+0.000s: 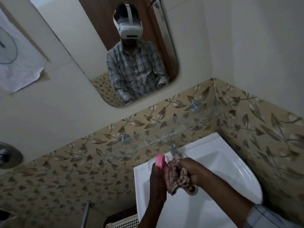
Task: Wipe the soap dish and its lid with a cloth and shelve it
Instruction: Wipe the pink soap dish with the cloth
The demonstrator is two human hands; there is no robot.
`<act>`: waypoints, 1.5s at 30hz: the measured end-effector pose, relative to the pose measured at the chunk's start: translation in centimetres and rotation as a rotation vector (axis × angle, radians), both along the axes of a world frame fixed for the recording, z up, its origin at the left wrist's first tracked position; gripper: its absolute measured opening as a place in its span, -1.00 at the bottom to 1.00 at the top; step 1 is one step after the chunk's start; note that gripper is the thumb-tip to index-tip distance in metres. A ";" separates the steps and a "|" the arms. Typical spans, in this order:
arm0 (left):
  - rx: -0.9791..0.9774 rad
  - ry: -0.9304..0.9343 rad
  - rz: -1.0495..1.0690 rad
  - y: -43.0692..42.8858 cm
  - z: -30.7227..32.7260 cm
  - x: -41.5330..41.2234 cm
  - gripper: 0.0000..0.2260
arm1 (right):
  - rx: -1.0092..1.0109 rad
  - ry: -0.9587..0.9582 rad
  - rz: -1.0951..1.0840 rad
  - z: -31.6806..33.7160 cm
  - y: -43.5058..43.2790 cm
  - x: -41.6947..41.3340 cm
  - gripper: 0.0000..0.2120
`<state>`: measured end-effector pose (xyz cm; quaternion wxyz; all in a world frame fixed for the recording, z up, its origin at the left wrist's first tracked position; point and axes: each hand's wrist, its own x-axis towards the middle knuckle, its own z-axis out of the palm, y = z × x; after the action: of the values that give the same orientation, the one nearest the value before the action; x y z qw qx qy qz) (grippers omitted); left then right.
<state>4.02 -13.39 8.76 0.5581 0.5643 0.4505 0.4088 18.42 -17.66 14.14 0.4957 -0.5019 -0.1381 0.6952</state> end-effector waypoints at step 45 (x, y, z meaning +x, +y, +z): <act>-0.109 0.012 0.003 3.2 0.7 -2.6 -0.70 | 0.333 -1.101 -0.225 -1.7 -0.4 2.6 -0.81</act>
<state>1.43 -10.20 9.43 0.5847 0.5350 0.4761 0.3811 21.05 -18.10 12.43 0.4938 -0.7161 -0.4285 0.2444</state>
